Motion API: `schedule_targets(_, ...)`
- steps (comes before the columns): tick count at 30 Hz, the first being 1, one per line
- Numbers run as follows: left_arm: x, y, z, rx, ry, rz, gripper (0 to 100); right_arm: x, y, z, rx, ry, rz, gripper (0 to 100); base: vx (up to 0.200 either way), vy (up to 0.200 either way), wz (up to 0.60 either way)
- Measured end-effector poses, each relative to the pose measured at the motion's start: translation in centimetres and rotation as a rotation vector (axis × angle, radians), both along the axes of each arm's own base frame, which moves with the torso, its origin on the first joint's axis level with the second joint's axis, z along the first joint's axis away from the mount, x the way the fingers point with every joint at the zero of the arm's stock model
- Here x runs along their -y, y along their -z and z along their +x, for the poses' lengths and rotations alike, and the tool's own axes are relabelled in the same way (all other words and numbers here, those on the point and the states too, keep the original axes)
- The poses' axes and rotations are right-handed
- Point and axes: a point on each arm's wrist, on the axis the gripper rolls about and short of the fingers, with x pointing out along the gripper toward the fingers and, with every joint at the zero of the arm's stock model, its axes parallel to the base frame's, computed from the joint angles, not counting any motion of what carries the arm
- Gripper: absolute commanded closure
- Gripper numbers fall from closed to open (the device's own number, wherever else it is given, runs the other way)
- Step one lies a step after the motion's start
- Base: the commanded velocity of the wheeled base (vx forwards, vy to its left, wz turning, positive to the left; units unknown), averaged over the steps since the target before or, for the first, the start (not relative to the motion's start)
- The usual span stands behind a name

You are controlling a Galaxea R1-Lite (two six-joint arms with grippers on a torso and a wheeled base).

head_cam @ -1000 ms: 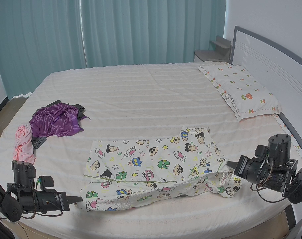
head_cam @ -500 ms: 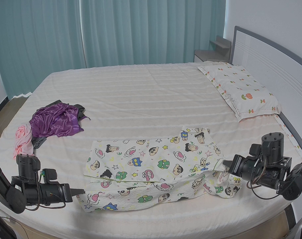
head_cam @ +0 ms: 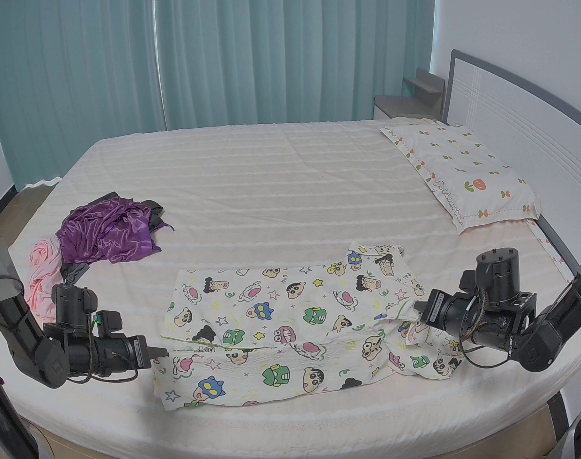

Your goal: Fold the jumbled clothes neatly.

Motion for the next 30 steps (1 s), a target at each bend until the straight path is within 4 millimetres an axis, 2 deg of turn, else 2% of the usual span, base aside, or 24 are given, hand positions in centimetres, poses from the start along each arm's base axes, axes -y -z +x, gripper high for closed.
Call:
schedule_targets(18,0.2,2.5,4.5,-0.006,-0.055,0.06,100,-0.5,1.8,3.3,-0.009,0.017,-0.023,100,0.0,0.0,0.0)
schedule_targets(30,1.5,3.8,6.9,0.006,-0.054,0.104,100,-0.2,3.2,5.1,-0.024,0.043,-0.03,100,0.0,0.0,0.0)
